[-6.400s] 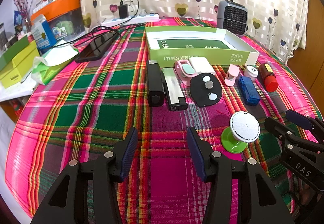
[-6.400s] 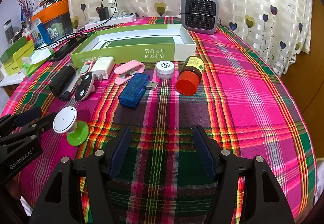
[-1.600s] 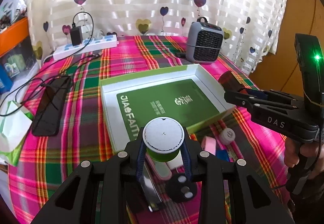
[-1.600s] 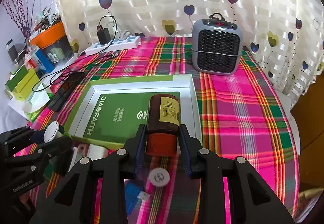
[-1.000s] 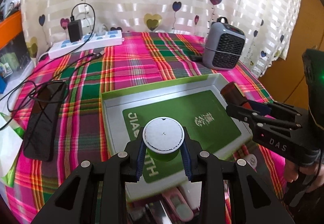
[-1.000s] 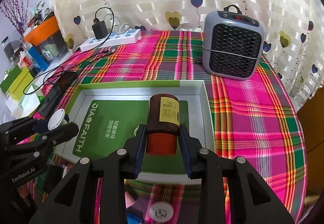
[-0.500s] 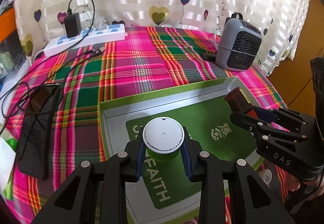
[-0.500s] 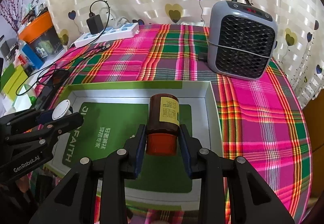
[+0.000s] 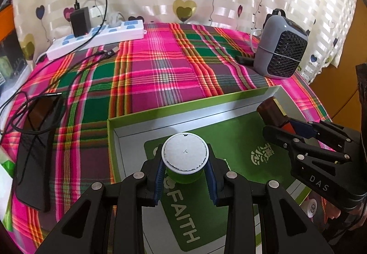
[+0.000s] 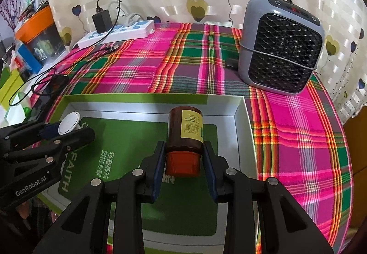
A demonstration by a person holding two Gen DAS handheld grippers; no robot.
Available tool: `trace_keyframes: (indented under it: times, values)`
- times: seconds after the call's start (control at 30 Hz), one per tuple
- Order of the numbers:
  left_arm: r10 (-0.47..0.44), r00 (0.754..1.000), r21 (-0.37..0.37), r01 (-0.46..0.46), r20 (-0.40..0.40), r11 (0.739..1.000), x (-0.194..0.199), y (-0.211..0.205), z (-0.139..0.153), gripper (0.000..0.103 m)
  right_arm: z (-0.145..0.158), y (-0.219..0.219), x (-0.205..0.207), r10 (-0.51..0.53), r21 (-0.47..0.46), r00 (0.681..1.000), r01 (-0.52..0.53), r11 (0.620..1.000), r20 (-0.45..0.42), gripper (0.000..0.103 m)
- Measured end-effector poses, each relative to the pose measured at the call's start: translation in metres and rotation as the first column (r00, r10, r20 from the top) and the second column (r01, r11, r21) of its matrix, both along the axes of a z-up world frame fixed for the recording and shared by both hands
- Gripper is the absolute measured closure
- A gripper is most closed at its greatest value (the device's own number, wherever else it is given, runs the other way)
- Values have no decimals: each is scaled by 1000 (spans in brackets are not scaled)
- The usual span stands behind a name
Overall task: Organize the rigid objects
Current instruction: 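Carry the green holder and brown jar over the green box with both tools, then set the brown jar in the box and open right tool while left releases the holder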
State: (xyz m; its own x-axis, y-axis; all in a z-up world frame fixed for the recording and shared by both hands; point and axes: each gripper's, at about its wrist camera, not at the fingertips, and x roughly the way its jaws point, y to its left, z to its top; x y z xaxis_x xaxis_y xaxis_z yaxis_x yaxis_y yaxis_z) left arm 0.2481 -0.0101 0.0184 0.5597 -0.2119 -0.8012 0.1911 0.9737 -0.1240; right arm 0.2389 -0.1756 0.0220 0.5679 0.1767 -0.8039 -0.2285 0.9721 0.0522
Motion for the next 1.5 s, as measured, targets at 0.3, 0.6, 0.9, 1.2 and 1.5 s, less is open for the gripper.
trace_keyframes:
  times: [0.3, 0.6, 0.9, 1.2, 1.5]
  values:
    - [-1, 1000, 5, 1, -7, 1000, 2, -1, -2, 73, -5, 2, 5, -1, -16, 1000, 0, 1000, -14, 70]
    - [-1, 1000, 33, 1, -3, 999, 3, -4, -3, 73, -8, 2, 8, -5, -18, 1000, 5, 1000, -15, 70]
    - [2, 1000, 63, -2, 0, 998, 4, -6, -6, 72, -8, 2, 7, -11, -25, 1000, 10, 1000, -10, 70]
    - [4, 1000, 75, -4, -1, 997, 4, -8, -6, 72, -8, 1, 8, -13, -20, 1000, 13, 1000, -9, 68]
    - [1, 1000, 38, -1, 0, 999, 1, -6, -4, 60, -8, -1, 6, -22, 16, 1000, 22, 1000, -11, 54]
